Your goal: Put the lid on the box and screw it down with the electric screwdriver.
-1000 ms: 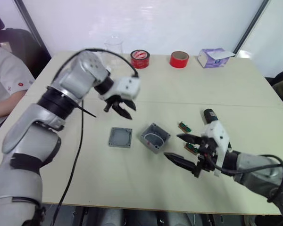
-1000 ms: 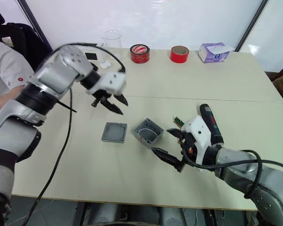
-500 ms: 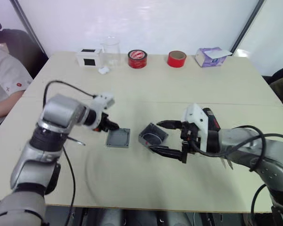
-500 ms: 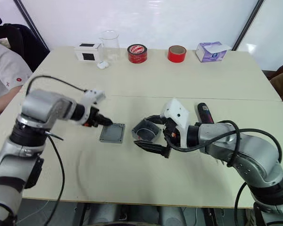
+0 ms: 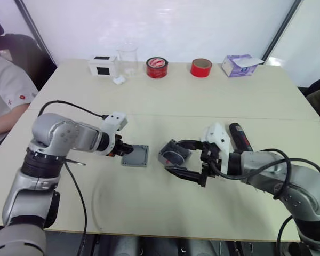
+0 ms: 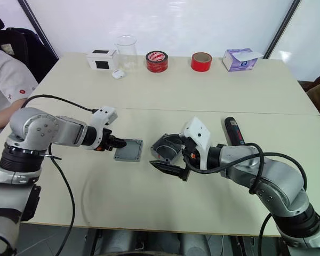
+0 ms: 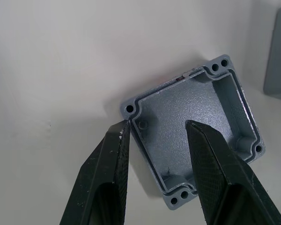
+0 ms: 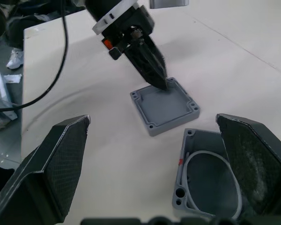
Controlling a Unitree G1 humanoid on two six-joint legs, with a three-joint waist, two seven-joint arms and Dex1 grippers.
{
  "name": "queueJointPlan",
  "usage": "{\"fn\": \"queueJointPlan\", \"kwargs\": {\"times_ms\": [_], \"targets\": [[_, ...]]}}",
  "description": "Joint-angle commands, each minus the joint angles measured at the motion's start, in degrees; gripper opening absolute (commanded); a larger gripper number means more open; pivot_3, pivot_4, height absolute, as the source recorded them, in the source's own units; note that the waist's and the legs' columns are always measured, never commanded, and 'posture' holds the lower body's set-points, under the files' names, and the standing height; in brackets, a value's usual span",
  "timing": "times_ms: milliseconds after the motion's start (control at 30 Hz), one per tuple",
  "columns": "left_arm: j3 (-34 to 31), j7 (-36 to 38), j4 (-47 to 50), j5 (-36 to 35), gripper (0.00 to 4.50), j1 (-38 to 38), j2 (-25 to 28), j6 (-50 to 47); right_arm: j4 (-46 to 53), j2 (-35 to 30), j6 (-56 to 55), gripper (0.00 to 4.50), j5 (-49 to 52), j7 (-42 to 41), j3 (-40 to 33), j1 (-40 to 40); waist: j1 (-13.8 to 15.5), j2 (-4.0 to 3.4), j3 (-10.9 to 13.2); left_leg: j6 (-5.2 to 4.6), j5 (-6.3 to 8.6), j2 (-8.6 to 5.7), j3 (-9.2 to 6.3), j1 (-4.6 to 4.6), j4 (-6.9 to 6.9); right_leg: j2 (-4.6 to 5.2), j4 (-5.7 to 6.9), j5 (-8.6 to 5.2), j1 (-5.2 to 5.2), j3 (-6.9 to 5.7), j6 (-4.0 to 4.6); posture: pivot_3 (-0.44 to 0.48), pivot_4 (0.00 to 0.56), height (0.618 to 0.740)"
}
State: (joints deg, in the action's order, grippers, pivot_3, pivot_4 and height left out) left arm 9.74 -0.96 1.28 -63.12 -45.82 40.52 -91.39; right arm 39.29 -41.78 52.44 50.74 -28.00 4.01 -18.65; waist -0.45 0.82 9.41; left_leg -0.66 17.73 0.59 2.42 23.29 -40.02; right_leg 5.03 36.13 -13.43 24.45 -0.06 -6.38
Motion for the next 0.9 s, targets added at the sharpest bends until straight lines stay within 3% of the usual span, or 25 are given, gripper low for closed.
{"fn": "queueJointPlan", "kwargs": {"times_ms": [33,267,433,800,900], "targets": [[2.1,-5.8,-1.4,-9.1,1.88,-0.7,1.8,-1.1,2.3,0.9,-0.6,4.5,-0.3,0.9,-1.3,0.5,-0.1,0.02,0.0,0.01,0.0,0.0,0.0,0.01,0.0,0.0,0.0,0.0,0.0,0.0,0.0,0.0,0.15,0.74],[1.6,-14.7,-3.5,-17.6,1.88,-6.0,4.3,-1.1,2.8,1.6,-1.1,4.5,-0.7,1.2,-1.5,2.2,0.0,0.05,0.0,0.12,-0.07,-0.03,-0.01,0.05,0.01,0.0,-0.01,0.0,0.02,-0.02,0.0,0.0,0.15,0.74],[2.4,-19.4,-4.8,-23.9,1.88,-4.3,5.0,-1.1,1.7,2.1,-1.6,4.5,-1.7,0.3,-1.0,1.7,-0.2,0.04,0.0,0.22,-0.12,-0.06,-0.01,0.04,0.03,-0.01,-0.01,0.0,0.02,-0.02,0.0,0.0,0.15,0.74],[0.4,-27.1,-5.5,-24.4,1.88,2.2,0.3,-1.1,2.2,2.8,-1.1,4.5,-2.7,0.0,-1.3,2.2,0.0,0.02,0.0,0.31,-0.17,-0.12,0.01,0.01,0.04,0.02,-0.03,0.0,0.01,-0.02,0.0,0.0,0.15,0.74],[-0.4,-28.3,-4.5,-23.6,1.15,3.3,-2.0,-1.1,2.6,2.4,-0.8,4.5,-2.3,-0.1,-1.9,2.9,0.3,-0.03,0.0,0.33,-0.19,-0.21,0.01,-0.04,0.04,0.05,-0.03,0.0,-0.05,-0.02,0.0,0.0,0.15,0.74]]}}
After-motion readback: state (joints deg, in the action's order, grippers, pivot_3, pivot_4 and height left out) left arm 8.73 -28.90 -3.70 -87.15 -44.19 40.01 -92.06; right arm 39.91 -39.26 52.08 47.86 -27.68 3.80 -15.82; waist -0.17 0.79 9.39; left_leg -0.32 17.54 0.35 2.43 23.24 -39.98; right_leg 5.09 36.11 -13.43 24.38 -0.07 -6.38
